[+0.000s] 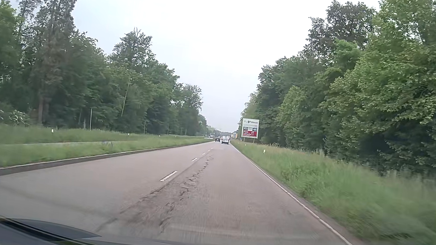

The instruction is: Follow the waypoints while adhering to traffic rules and regulations

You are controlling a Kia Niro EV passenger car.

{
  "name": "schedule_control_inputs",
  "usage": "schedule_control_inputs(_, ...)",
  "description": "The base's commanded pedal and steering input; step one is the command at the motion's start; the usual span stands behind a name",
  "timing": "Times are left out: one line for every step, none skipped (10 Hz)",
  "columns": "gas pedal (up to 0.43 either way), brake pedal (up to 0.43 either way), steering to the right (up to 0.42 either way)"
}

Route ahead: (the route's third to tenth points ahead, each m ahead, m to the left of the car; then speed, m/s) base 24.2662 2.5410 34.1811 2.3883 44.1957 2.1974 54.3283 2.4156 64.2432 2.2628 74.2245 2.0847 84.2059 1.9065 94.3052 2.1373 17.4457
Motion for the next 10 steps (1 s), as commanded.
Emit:
schedule_control_inputs(0.157,0.000,0.000)
schedule_control_inputs(0.157,0.000,0.000)
schedule_control_inputs(0.157,0.000,0.000)
schedule_control_inputs(0.157,0.000,0.000)
schedule_control_inputs(0.157,0.000,0.000)
schedule_control_inputs(0.157,0.000,0.000)
schedule_control_inputs(0.157,0.000,0.000)
schedule_control_inputs(0.157,0.000,0.000)
schedule_control_inputs(0.157,0.000,0.000)
schedule_control_inputs(0.157,0.000,0.000)
